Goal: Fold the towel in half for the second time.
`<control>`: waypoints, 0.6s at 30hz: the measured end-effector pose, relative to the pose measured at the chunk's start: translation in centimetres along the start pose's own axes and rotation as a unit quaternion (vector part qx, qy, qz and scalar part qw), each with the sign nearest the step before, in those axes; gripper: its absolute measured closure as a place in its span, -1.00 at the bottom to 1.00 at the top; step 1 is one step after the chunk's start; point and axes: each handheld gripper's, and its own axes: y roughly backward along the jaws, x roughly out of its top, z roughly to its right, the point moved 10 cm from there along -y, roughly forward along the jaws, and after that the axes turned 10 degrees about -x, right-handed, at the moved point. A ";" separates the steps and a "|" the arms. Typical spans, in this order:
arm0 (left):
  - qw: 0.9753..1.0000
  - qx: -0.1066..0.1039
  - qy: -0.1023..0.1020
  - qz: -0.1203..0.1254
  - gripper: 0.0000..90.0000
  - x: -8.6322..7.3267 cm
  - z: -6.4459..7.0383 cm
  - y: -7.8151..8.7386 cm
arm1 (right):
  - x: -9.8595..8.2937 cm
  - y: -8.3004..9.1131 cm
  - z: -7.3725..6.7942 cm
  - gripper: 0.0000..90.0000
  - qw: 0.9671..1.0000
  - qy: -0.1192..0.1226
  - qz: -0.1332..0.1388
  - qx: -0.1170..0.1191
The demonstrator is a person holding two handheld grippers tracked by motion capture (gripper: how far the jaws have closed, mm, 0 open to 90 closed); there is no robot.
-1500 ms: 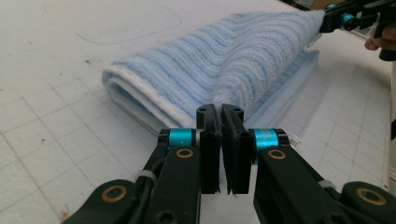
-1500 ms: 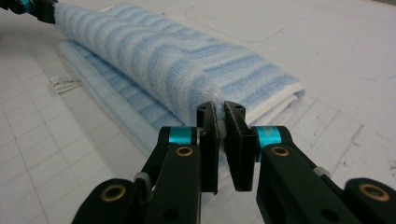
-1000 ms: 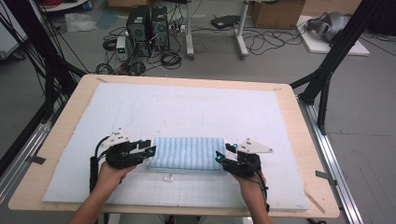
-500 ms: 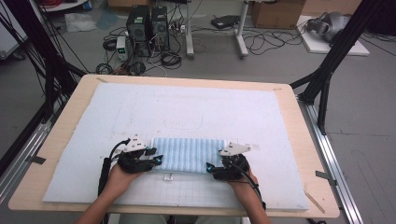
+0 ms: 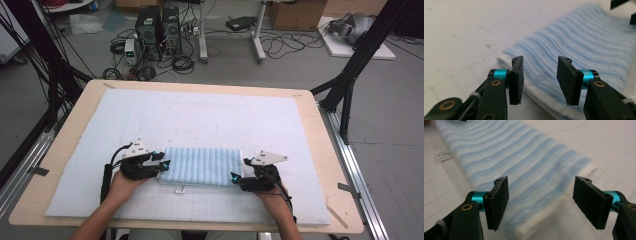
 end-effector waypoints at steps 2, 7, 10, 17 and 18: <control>1.000 0.001 -0.009 0.024 0.24 0.5 -0.4 0.6 | 0.4 0.7 1.1 -0.42 1.000 -0.014 0.018 -0.015; 0.998 0.033 0.026 0.056 -0.12 1.3 -1.6 1.7 | 0.5 2.2 3.8 -0.54 0.997 -0.031 0.036 -0.065; 0.995 0.053 0.040 0.070 -0.43 1.6 -2.5 2.2 | 0.2 2.8 5.3 -0.71 0.994 -0.036 0.038 -0.099; 0.992 0.069 0.041 0.096 -0.58 2.1 -3.7 4.0 | -0.3 4.2 7.2 -0.76 0.990 -0.058 0.050 -0.118; 0.992 0.070 0.039 0.099 -0.58 2.2 -3.8 4.2 | -0.2 4.4 7.4 -0.76 0.989 -0.064 0.054 -0.120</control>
